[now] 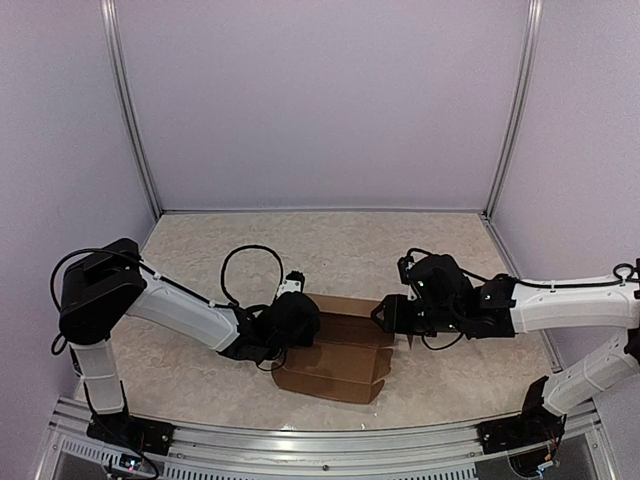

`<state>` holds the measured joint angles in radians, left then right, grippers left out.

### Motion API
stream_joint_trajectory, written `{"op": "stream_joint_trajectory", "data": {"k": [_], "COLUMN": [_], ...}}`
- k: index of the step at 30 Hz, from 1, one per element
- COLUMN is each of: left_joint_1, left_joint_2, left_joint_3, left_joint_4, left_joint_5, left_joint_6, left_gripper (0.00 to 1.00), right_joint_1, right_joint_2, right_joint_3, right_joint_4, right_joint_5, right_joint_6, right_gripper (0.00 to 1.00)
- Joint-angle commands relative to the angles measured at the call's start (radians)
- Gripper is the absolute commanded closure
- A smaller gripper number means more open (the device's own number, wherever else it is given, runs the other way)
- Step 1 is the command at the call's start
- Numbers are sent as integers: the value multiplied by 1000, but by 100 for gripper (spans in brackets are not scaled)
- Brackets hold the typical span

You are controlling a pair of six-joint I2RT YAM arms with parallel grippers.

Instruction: Fold the paper box

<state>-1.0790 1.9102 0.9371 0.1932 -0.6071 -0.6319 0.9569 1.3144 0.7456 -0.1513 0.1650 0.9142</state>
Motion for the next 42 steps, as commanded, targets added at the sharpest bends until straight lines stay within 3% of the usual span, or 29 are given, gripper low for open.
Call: {"op": "stream_joint_trajectory", "data": {"k": [1,13,28,30,35,42], "left_joint_1": [-20,-27,-29,-29,-27,10], "left_joint_2": [-29,-55,-67,-69,-77,-101], "left_joint_3": [16,9,9,9,8,-4], "left_joint_4": [-18,-8,2,1,-4,2], "left_joint_5": [20,46,73,71,60,84], "left_joint_6": [-14,-16,-27,-29,-32,-42], "left_gripper": [100,100,100,100,100,100], "right_joint_1": [-15,-16,-17,-16,-16,-17], "right_joint_2": [20,41,0,-6,-30,-104], "right_joint_3": [29,13,-22,-23,-23,1], "right_joint_4": [35,123,187,187,183,114], "right_joint_5": [1,-6,-7,-4,-6,-18], "right_joint_6": [35,101,123,123,108,11], "right_gripper": [53,62,94,91,71,59]}}
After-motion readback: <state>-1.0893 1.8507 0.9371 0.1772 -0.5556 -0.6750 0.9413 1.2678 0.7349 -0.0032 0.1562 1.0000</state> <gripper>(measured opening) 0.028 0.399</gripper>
